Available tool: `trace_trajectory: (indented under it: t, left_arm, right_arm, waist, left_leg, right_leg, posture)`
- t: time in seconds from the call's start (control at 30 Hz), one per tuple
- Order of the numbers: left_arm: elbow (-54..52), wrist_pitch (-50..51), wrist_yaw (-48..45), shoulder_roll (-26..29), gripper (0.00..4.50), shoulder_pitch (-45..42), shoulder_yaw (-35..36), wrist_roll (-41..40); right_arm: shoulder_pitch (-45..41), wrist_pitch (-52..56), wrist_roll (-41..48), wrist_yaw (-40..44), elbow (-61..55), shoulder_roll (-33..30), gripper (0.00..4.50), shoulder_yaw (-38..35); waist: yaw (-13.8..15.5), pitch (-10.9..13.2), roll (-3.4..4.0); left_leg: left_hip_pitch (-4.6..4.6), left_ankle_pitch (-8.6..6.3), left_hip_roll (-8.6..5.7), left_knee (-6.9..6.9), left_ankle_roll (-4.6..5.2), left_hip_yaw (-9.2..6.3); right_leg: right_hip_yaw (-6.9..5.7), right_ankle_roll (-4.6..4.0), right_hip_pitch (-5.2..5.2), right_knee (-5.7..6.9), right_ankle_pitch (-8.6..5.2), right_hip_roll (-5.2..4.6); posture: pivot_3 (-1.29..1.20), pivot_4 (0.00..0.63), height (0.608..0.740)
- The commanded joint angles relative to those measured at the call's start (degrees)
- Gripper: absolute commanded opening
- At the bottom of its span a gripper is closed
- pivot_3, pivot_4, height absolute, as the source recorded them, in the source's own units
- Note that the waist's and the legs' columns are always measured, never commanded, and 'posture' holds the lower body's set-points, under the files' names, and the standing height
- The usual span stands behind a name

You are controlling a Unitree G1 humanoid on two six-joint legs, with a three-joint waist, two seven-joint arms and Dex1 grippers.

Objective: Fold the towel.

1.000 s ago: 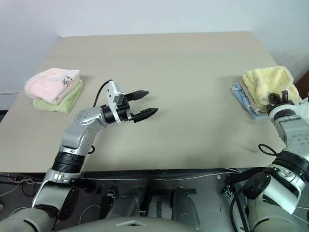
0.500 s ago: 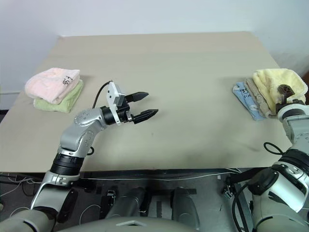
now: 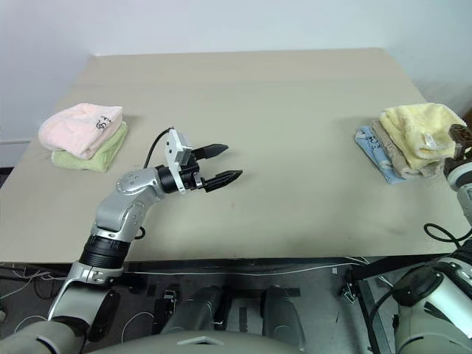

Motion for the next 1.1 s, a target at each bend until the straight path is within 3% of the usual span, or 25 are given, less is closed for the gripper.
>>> trace_trajectory:
  t: [0.03,0.13,0.3,0.57,0.73,1.1]
  left_arm:
    - [1.1,-3.0,-0.3,0.2,4.50,-1.3,0.3,1.3]
    - [3.1,-5.4,0.2,-0.1,4.50,-1.8,0.1,2.8]
    - [3.2,-7.6,-0.5,-1.2,4.50,-1.9,0.8,2.1]
    - [1.3,-9.3,-4.3,0.7,4.50,-1.1,1.1,1.0]
    - [-1.6,-7.3,-5.4,3.3,4.50,0.3,1.6,-0.6]
    - [-14.0,1.3,-3.3,9.4,4.50,9.5,5.8,-6.0]
  right_arm:
    - [0.9,-2.0,0.4,0.3,-2.7,-2.4,4.46,-2.2]
    - [2.0,-4.0,-0.2,0.1,-3.0,-3.4,4.46,-3.2]
    - [3.3,-5.2,-3.2,4.8,-9.2,-6.2,4.46,1.5]
    - [4.0,-5.2,-6.0,22.6,-31.9,-9.3,4.46,19.0]
    - [7.4,-5.1,-11.2,36.9,-43.3,-11.9,4.46,35.5]
    - [10.3,-14.1,-28.2,47.4,-38.6,-3.3,4.46,56.9]
  waist:
    - [0.0,0.0,0.00]
    - [-0.1,0.0,0.00]
    - [-0.2,0.0,0.07]
    - [-0.3,-0.1,0.26]
    - [0.2,-0.1,0.18]
    - [0.0,0.0,0.18]
  left_leg:
    - [0.00,0.00,0.00,0.00,0.00,0.00]
    - [0.00,0.00,0.00,0.00,0.00,0.00]
    - [0.00,0.00,0.00,0.00,0.00,0.01]
    - [0.02,0.00,0.02,0.00,0.00,0.02]
    - [-0.01,-0.01,0.02,0.02,0.01,0.00]
    - [-0.05,-0.04,0.01,-0.01,0.03,-0.06]
  right_leg:
    - [0.00,0.00,0.00,0.00,0.00,0.00]
    - [0.00,0.00,0.00,0.00,0.00,0.00]
    - [0.00,0.00,0.00,0.00,0.00,-0.01]
    - [0.01,0.01,-0.01,0.01,0.00,0.02]
    - [-0.02,0.01,-0.01,-0.04,0.00,0.00]
    - [-0.07,0.01,-0.02,-0.16,0.00,-0.01]
  posture:
    - [0.00,0.150,0.740]
    - [0.00,0.150,0.740]
    - [0.00,0.150,0.740]
    - [0.00,0.150,0.740]
    - [0.00,0.150,0.740]
    - [0.00,0.150,0.740]
